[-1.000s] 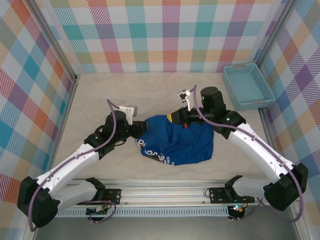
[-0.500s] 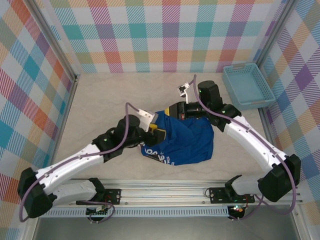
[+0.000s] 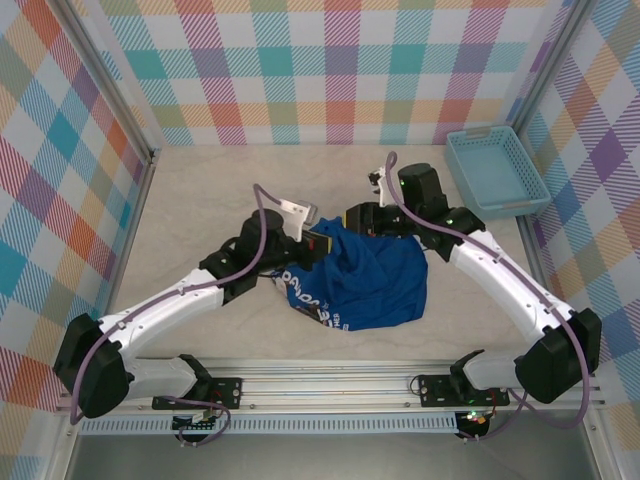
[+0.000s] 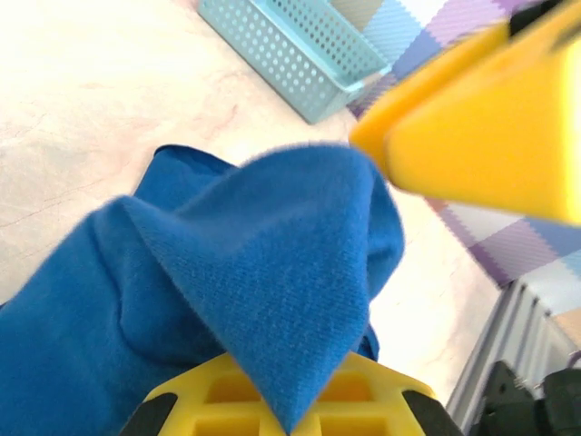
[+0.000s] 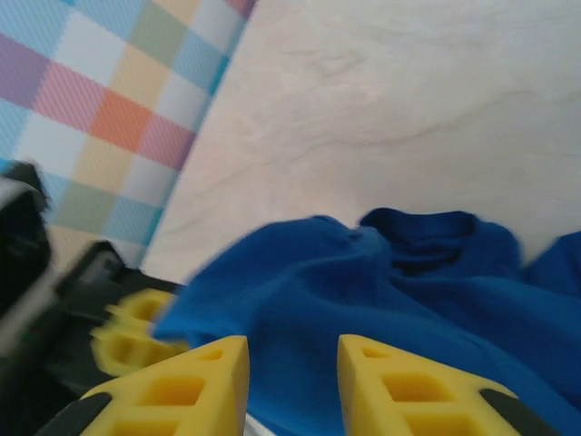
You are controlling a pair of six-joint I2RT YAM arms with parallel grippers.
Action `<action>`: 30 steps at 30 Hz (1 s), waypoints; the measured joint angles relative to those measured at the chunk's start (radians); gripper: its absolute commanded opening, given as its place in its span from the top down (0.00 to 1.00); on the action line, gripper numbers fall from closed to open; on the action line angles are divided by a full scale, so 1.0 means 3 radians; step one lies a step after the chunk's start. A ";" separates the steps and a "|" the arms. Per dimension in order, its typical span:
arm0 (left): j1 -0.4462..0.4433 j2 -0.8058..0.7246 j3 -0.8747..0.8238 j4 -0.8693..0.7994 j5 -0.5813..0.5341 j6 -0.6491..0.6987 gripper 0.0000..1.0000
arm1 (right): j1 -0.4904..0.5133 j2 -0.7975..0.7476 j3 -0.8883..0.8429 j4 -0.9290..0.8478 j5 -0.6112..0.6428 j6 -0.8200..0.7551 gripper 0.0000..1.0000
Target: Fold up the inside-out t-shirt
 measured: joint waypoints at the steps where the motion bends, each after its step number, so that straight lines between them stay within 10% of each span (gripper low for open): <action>1: 0.0055 -0.0029 -0.0036 0.0032 0.0086 -0.0070 1.00 | 0.0008 -0.0061 -0.0086 0.0003 0.0057 -0.0079 0.60; 14: 0.0270 -0.0153 -0.0245 0.0261 0.0676 -0.0533 1.00 | 0.0362 -0.0456 -0.0994 0.0310 0.0467 -0.0668 0.45; 21: 0.0381 -0.0221 -0.0370 0.0393 0.0839 -0.0725 1.00 | 0.0361 -0.0060 -0.0973 0.0587 0.0362 -0.0736 0.95; 30: 0.0757 -0.0009 -0.0678 0.0782 0.1184 -0.1348 0.89 | 0.0212 -0.0341 -0.1027 0.1156 -0.0790 -0.0627 1.00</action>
